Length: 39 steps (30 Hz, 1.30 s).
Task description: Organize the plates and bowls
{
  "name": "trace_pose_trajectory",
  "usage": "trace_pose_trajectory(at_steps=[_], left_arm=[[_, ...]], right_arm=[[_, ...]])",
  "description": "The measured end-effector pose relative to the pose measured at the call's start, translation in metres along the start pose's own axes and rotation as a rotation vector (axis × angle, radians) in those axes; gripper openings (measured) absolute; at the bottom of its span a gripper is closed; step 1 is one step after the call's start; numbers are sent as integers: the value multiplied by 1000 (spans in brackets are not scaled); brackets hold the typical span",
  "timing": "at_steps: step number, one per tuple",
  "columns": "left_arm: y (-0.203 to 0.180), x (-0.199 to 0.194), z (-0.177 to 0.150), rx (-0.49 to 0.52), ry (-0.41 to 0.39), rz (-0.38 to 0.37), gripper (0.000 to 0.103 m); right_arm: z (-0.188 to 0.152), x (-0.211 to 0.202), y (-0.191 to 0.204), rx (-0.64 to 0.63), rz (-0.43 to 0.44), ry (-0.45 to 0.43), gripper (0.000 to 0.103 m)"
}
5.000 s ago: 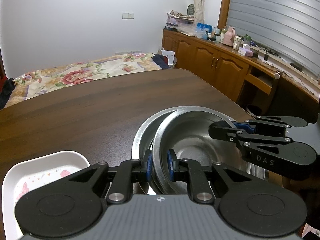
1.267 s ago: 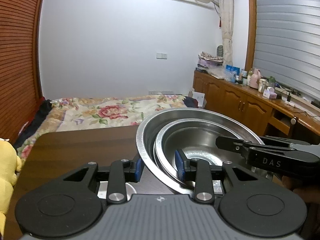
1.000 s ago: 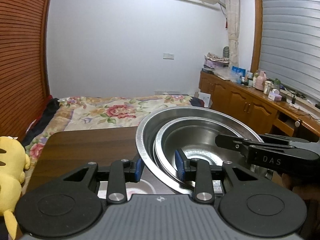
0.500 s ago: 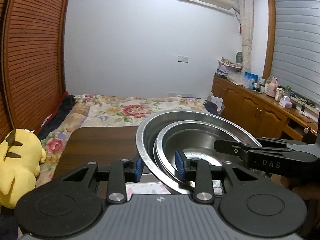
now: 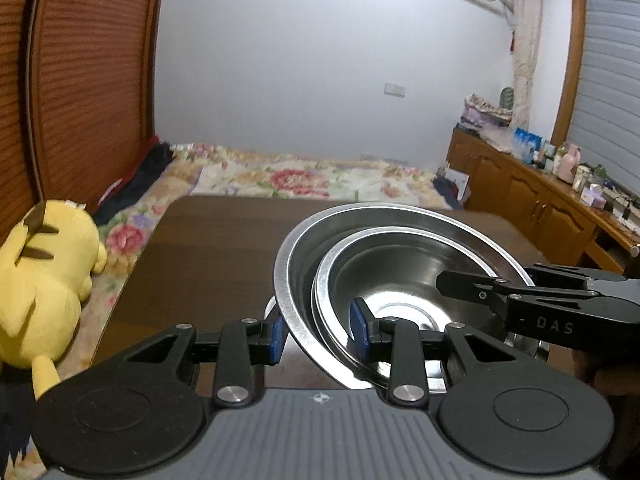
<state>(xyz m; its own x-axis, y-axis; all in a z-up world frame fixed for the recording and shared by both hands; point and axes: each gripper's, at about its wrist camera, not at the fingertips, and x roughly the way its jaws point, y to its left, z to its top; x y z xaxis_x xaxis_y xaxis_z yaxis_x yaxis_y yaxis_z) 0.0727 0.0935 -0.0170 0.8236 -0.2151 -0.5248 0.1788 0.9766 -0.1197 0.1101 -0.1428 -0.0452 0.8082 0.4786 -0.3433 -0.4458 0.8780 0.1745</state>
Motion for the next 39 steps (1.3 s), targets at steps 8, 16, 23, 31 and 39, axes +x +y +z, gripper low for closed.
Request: trace_pose_trajectory(at_steps=[8,16,23,31,39], left_arm=[[13,20,-14,-11,43,20,36],[21,32,-19,-19,62,26,36],[19,37,-16,-9,55,37,36],[19,40,-15,-11,58,38,36],[15,37,-16,-2,39,62,36]], right_arm=[[-15,22,6,-13,5,58,35],[-22,32,9,-19,-1,82,35],[-26,39,5,-6,0,91,35],[-26,43,1,0,0,86,33],[-28,41,0,0,13,80,36]])
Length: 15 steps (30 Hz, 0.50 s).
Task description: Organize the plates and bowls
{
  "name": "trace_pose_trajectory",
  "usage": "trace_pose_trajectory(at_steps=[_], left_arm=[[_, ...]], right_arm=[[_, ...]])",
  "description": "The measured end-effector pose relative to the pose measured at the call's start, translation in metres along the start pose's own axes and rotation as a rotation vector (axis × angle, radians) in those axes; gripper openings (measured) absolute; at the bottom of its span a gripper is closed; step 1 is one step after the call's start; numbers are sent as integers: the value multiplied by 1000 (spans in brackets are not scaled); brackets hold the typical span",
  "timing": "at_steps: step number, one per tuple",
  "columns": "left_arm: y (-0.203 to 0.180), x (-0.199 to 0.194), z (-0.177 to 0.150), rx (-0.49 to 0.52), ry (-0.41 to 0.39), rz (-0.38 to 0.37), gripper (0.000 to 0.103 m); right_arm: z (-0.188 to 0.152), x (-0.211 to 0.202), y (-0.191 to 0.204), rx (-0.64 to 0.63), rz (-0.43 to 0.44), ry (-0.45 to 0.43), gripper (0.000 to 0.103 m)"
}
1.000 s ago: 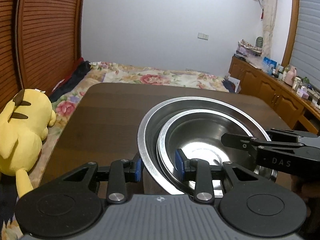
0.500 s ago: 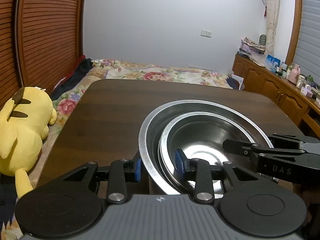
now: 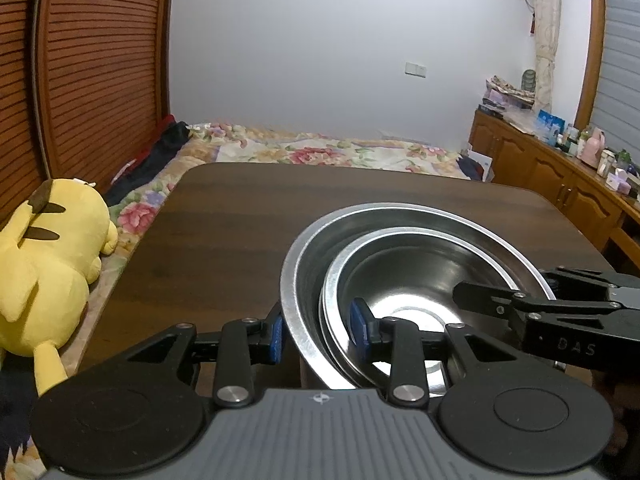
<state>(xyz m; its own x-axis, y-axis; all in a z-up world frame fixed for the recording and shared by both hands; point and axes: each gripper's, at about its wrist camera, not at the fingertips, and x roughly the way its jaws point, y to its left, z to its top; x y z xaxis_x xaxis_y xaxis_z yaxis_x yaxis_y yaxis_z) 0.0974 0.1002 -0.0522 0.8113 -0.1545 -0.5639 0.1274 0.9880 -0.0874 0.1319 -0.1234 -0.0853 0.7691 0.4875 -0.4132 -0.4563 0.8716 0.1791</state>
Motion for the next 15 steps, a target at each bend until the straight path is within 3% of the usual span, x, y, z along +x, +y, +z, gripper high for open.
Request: trace_pose_trajectory(at_steps=[5,11,15], left_arm=[[1,0,1,-5,-2,4,36],[0,-5,1,-8,-14,17,45],[-2,-11,4,-4,-36,24,59]], right_arm=[[0,-4,1,-18,-38,-35,59],[5,-10,-4,-7,-52,-60,65],[7,-18,-4,-5,-62,-74,69]])
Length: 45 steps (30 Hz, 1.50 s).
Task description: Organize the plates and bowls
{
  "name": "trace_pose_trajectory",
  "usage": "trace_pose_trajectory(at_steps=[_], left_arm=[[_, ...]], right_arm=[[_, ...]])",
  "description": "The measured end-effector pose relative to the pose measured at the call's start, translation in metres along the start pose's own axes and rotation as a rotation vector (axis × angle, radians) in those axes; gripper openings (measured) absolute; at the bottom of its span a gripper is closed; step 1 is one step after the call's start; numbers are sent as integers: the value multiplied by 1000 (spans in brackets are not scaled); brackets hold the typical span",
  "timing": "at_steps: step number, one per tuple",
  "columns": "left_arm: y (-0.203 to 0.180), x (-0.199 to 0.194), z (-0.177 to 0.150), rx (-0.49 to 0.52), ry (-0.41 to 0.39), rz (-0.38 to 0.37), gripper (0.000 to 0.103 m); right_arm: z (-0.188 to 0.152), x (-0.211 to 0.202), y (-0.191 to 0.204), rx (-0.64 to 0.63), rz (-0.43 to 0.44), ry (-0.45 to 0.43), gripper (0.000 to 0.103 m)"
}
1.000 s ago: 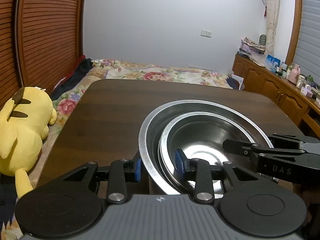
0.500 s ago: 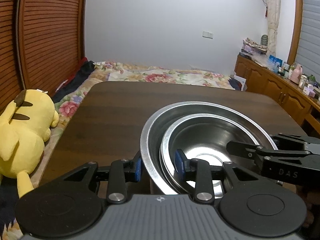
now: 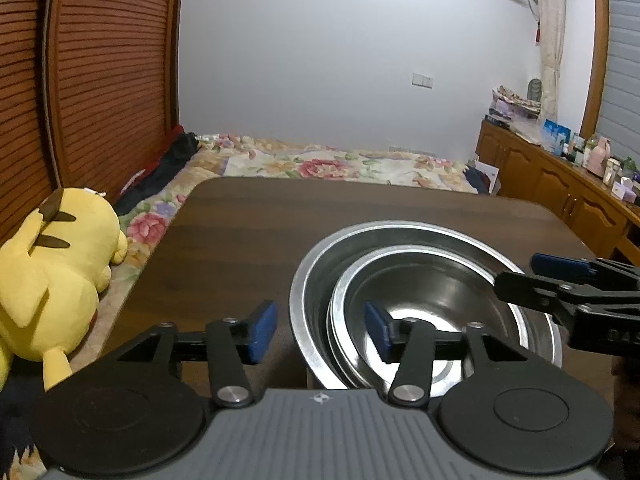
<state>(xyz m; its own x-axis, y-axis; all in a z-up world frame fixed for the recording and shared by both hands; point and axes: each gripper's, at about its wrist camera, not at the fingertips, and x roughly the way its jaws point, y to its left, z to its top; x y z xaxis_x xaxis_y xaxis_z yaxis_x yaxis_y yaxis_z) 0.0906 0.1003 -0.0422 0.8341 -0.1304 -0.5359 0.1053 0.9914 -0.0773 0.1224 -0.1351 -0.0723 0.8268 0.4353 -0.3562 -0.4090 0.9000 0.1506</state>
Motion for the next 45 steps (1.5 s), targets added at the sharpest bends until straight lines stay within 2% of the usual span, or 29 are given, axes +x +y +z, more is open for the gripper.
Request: trace_pose_trajectory(at_steps=[4,11,26,30,38,45], left_arm=[[-2,-8,5,11,-25,7,78],[-8,-21,11,6,-78,-9,102],[-27,-32,19,36,-117,49,103],[-35,-36,22,52,-123,96,103],[-49,-51,25,64,-155,54,103],[-67,-63,21,92,-163,50,103]], right_arm=[[4,-8,0,2,-9,-22,81],[10,-23,-2,2,-17,-68,101],[14,-50,-2,-7,-97,-120,103],[14,-63,-4,-4,-100,-145,103],[17,-81,-6,4,-145,-155,103],[18,-98,-10,24,-197,-153,103]])
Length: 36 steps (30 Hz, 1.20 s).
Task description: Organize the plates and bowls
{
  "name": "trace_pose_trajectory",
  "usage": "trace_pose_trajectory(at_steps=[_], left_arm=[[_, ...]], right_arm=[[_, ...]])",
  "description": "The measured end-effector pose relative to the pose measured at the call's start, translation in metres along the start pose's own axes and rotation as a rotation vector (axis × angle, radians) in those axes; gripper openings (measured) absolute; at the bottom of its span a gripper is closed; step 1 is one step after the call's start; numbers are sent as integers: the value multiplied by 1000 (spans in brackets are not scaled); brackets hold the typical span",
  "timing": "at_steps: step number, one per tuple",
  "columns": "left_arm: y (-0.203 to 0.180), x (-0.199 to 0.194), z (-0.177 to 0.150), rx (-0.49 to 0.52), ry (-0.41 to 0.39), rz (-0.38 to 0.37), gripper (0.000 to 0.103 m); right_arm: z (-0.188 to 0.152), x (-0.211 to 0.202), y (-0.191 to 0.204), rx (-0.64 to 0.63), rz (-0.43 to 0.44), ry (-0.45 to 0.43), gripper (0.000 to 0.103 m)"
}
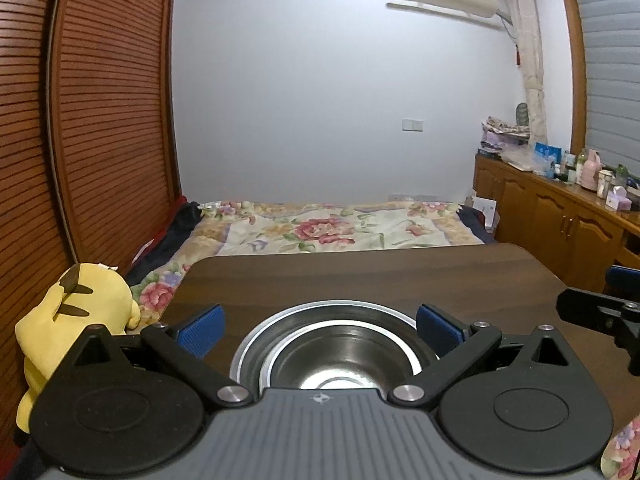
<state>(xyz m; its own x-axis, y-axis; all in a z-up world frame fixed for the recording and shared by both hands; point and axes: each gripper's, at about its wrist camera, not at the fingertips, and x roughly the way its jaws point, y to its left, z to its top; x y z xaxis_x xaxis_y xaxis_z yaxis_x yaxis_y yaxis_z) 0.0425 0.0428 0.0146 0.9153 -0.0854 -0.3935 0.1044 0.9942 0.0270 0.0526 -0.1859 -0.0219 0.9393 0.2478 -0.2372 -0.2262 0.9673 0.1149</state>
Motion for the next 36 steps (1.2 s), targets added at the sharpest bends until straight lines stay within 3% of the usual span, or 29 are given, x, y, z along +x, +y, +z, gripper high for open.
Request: trace_pose_trajectory(at_steps=[21,36], left_arm=[[-16,-25,-22,15,20,11,103],[-17,-21,-49,-2,39,23,103]], right_arm=[[-12,-19,-10,26,-53,66,103],[-32,-21,-16,27,-110,98,103]])
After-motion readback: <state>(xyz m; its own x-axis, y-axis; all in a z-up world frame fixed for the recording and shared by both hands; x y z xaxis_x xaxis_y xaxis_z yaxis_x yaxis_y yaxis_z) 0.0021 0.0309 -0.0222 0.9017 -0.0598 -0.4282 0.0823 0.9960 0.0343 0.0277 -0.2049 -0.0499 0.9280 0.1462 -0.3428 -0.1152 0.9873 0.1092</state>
